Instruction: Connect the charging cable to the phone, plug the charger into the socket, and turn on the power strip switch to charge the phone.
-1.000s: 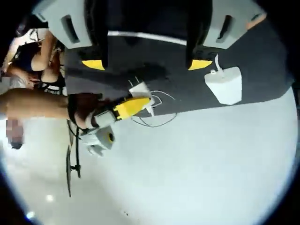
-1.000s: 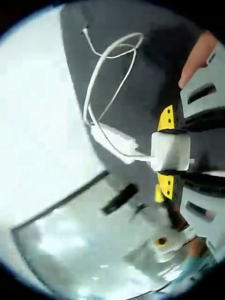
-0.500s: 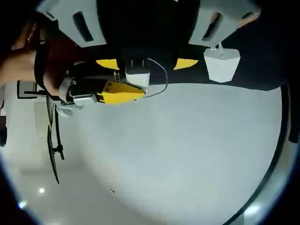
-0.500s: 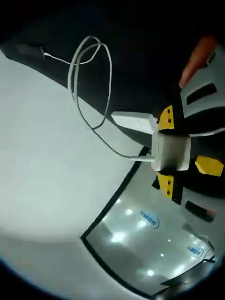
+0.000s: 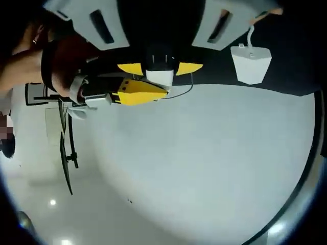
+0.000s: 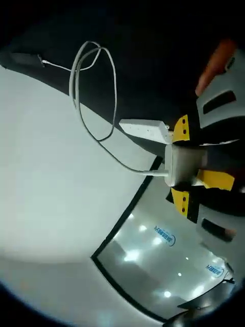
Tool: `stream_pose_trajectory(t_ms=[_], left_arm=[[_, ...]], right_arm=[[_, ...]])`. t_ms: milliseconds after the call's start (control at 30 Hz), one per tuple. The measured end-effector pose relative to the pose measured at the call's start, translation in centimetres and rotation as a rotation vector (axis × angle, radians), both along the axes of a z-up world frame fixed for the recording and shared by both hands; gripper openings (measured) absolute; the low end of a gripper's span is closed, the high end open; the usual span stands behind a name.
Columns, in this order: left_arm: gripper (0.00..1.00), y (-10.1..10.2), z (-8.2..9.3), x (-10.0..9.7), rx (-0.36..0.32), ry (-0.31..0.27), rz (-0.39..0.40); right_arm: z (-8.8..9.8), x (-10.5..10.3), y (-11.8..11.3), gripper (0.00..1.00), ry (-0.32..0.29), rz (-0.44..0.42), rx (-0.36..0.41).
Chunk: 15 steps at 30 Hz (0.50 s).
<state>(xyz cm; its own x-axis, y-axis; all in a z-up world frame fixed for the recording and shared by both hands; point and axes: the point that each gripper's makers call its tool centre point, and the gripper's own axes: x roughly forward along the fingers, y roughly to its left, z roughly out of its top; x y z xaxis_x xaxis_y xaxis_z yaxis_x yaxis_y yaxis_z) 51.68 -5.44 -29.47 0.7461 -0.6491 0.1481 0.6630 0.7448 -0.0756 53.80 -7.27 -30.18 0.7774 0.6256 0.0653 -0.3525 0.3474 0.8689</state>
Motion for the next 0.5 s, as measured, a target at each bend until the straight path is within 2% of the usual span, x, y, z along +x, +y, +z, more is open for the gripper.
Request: stream_pose_trajectory(t_ms=[100, 133, 167, 233, 267, 300, 333, 367, 400, 433, 500], left_arm=[[0.17, 0.1, 0.0, -0.1, -0.037, 0.028, -0.017], [0.17, 0.3, 0.1, -0.2, -0.094, 0.065, -0.035], [0.17, 0.4, 0.0, -0.2, -0.123, 0.094, -0.053], [0.16, 0.7, -0.6, 0.0, -0.188, 0.192, -0.087], [0.16, 0.8, -0.6, 0.0, -0.205, 0.201, -0.102], [0.16, 1.0, -0.7, 0.2, -0.253, 0.242, -0.122], [0.16, 1.2, -0.9, 0.3, -0.277, 0.271, -0.128], [0.16, 1.5, -1.0, 0.5, -0.338, 0.329, -0.141], [0.16, 1.7, -0.9, 0.6, -0.369, 0.351, -0.147], [0.16, 2.1, -0.7, 1.2, -0.431, 0.390, -0.157], [0.16, 2.4, -0.4, 1.7, -0.478, 0.428, -0.176]], right_arm=[[0.4, -0.2, -0.1, 0.30, -0.048, 0.004, 0.000], [0.5, -0.2, -0.1, 0.31, -0.061, 0.011, 0.006], [0.7, -0.2, -0.2, 0.34, -0.078, 0.010, 0.013], [1.3, -0.1, -1.1, 0.39, -0.128, -0.004, 0.043], [1.6, 0.0, -1.5, 0.41, -0.143, -0.002, 0.070], [2.0, -0.2, -2.0, 0.42, -0.162, 0.016, 0.119], [2.2, -0.3, -2.3, 0.43, -0.168, 0.024, 0.150], [2.1, -0.2, -2.9, 0.45, -0.175, 0.016, 0.170], [2.0, -0.2, -3.2, 0.48, -0.188, 0.016, 0.167], [1.6, -0.1, -3.7, 0.47, -0.190, 0.020, 0.181], [1.5, 0.0, -4.4, 0.48, -0.198, 0.016, 0.221]])
